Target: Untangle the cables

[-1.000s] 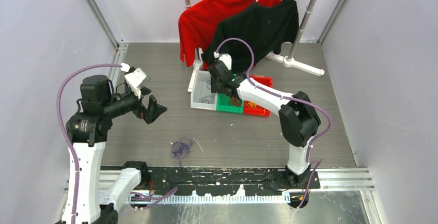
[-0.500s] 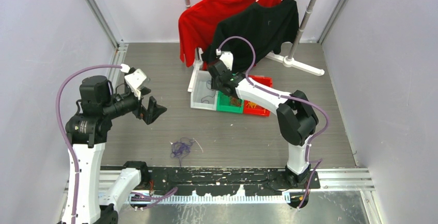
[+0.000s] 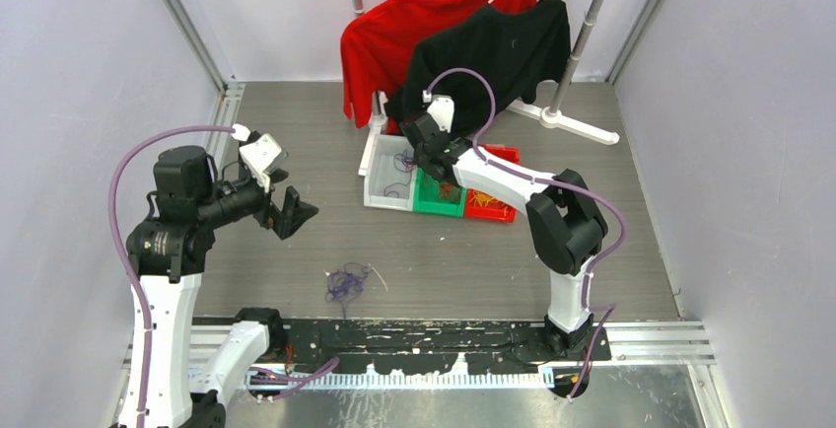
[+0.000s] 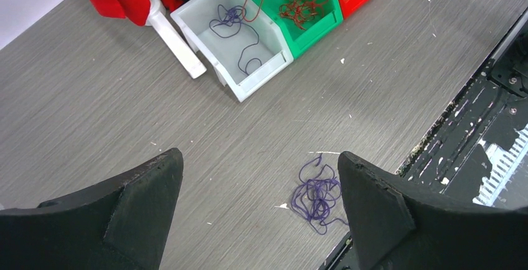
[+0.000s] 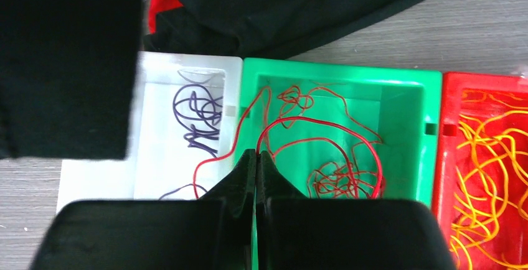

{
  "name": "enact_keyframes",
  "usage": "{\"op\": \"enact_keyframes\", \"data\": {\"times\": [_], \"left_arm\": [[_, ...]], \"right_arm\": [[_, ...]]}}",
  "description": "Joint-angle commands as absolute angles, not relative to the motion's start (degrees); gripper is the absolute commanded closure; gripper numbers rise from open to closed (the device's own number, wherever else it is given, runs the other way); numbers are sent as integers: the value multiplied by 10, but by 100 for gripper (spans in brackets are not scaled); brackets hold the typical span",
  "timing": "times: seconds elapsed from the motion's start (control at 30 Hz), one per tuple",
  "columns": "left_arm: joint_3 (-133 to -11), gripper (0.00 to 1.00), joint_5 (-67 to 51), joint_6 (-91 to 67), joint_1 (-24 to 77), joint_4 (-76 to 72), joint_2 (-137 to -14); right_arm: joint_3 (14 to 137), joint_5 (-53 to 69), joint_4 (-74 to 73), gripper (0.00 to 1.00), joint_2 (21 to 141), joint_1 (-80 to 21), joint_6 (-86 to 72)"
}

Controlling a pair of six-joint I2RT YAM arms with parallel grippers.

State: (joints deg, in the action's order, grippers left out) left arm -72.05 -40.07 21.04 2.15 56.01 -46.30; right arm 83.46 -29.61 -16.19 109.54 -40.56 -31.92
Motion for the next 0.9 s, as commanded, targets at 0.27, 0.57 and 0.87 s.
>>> {"op": "enact_keyframes", "data": {"times": [0.27, 0.57, 0.87], "left_arm": [[-722, 6, -409, 216, 21, 539, -454], [-726, 6, -411, 213, 22, 540, -454], [-728, 6, -409, 218, 21, 546, -453]], "right_arm": [[725, -311, -94, 99, 965, -372, -317], [732, -261, -113, 99, 993, -365, -274], [778, -225, -136, 99, 1081, -392, -243]]}}
